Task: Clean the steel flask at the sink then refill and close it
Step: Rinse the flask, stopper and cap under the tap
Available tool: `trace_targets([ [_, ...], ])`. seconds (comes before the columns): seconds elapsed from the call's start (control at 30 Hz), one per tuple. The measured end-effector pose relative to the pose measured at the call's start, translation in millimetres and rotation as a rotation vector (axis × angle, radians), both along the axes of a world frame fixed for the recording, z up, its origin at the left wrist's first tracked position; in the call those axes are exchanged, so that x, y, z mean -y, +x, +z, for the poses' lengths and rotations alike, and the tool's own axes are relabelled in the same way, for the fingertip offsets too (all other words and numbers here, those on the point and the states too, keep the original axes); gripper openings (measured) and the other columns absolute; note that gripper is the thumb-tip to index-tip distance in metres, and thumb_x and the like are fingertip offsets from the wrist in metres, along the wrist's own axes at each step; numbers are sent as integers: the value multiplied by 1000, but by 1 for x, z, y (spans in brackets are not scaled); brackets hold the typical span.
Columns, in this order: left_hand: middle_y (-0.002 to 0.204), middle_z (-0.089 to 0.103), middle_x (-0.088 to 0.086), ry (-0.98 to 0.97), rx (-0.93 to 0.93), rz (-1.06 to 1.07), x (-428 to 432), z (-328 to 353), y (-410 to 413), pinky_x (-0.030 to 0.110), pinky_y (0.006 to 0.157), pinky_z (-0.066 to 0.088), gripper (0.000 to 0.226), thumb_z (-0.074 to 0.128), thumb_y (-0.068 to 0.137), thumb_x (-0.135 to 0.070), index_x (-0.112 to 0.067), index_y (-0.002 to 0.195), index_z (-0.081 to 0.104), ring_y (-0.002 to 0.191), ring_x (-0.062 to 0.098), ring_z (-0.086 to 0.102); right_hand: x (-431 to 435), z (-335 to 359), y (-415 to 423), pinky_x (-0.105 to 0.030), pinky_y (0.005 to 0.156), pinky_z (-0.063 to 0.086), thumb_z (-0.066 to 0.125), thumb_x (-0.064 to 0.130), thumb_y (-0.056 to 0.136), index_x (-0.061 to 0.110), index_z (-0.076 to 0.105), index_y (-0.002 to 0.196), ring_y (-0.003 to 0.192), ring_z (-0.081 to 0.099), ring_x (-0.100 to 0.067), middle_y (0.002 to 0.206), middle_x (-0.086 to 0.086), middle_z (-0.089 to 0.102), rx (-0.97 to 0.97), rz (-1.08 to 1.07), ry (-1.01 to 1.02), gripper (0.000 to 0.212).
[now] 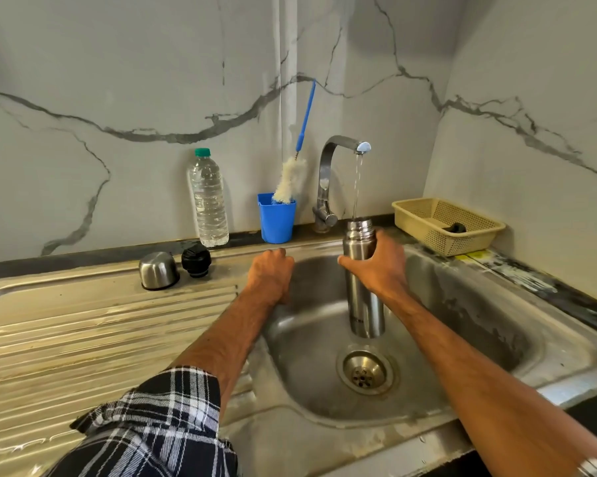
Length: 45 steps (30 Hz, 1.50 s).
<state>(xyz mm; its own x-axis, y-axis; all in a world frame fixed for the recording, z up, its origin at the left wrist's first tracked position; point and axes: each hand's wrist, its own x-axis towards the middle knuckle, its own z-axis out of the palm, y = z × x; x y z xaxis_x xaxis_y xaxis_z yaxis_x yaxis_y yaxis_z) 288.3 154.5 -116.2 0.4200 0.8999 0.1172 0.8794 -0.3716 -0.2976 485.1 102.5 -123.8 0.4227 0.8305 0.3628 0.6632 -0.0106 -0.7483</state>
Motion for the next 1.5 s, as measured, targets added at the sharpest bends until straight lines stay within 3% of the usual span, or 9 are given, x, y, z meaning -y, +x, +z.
trace_targets([
  [0.13,127,56,8,-1,3,5,2,2,-1,37,97,54,56,83,82,-28,-12,130,61,114,24,57,4,-1,-2,-25,75,52,93,30,65,18,56,122,85,60,-10,111,-2,67,17,41,-113,69],
  [0.27,128,55,8,-9,7,2,1,2,-1,37,98,53,56,83,82,-28,-13,131,59,114,23,56,4,6,-2,-25,72,51,91,32,66,19,55,124,85,61,-10,105,2,64,-41,22,44,69],
  [0.37,129,55,7,-5,1,0,2,1,0,36,97,52,56,83,82,-29,-13,131,59,115,23,56,6,3,-1,-17,65,44,93,31,65,18,57,120,81,57,-6,106,2,65,26,56,-90,68],
  [0.53,127,55,7,1,2,7,0,0,-2,37,98,52,55,82,83,-29,-13,131,59,113,23,55,5,9,-4,-35,83,56,93,30,64,18,54,126,93,63,-16,110,-1,65,3,7,-8,75],
  [0.63,128,55,8,-1,-2,3,0,1,1,37,98,53,57,83,81,-30,-12,130,60,114,23,56,7,-2,-5,-37,89,54,94,26,62,21,53,133,97,62,-20,118,-6,67,287,19,-292,82],
  [0.87,132,54,8,7,-31,11,4,3,0,37,98,52,63,84,80,-34,-12,133,58,118,25,56,11,-16,-17,-48,108,37,76,31,84,28,57,125,121,52,-34,125,-12,61,941,-9,-397,45],
  [1.13,131,51,8,15,-85,17,11,0,-2,34,91,52,62,81,84,-36,-12,135,55,116,24,56,13,-31,-23,-47,108,33,77,39,81,27,61,121,120,51,-31,124,-12,60,1258,-58,-500,45],
  [1.37,132,51,9,14,-92,31,15,1,-2,34,90,52,59,81,85,-31,-10,134,55,117,24,55,8,-32,-22,-45,104,34,78,44,79,28,64,118,115,54,-29,120,-10,63,1313,-115,-497,44],
  [1.5,132,50,9,12,-92,34,17,-1,-1,35,93,52,61,81,84,-34,-11,134,54,116,24,55,10,-26,-19,-49,106,37,80,37,76,26,50,130,118,53,-35,124,-15,60,1084,-79,-478,62],
])
